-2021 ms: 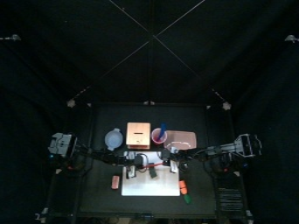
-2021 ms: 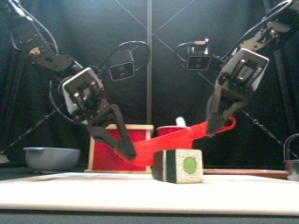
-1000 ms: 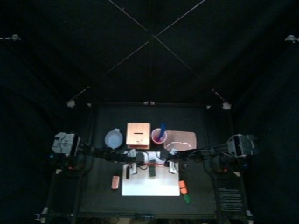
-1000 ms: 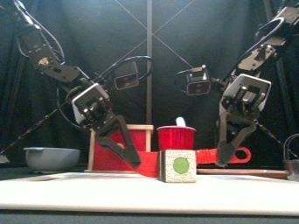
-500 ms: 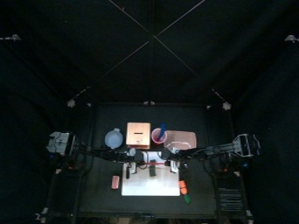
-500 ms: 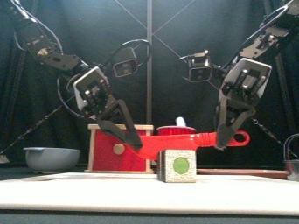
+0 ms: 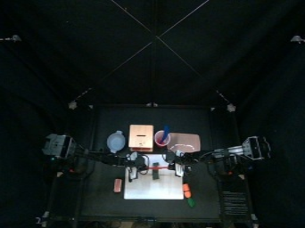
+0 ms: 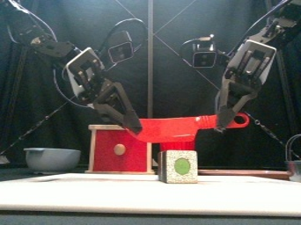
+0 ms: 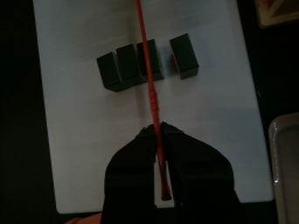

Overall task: Place sushi on board then cut the sushi with the knife then place the pieces on the plate
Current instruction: Cut the sushi into 4 pieces

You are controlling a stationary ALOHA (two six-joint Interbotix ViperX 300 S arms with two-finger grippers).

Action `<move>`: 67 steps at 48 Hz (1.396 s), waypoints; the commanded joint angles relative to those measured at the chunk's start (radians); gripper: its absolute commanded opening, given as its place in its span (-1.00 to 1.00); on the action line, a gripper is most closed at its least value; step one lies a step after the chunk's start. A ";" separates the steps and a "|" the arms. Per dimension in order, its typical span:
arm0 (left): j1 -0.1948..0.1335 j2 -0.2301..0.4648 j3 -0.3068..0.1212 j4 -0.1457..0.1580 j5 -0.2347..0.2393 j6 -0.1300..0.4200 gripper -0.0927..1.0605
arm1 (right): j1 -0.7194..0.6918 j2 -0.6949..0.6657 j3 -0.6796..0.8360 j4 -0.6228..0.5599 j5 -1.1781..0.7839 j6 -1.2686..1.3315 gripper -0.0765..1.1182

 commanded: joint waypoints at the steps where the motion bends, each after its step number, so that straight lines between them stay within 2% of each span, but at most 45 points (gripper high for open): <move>1: -0.011 -0.008 -0.020 -0.008 -0.011 -0.002 0.05 | 0.003 -0.028 -0.020 0.015 -0.009 0.005 -0.28; 16: -0.035 0.014 -0.025 -0.038 -0.011 -0.003 0.05 | 0.020 -0.020 -0.005 0.044 -0.009 0.002 -0.28; 23: -0.035 0.020 -0.025 -0.054 -0.011 -0.003 0.05 | 0.021 -0.012 0.000 0.049 -0.009 0.005 -0.28; 67: -0.037 0.051 -0.028 -0.060 -0.011 -0.005 0.05 | 0.031 0.023 0.006 0.058 -0.011 0.002 -0.28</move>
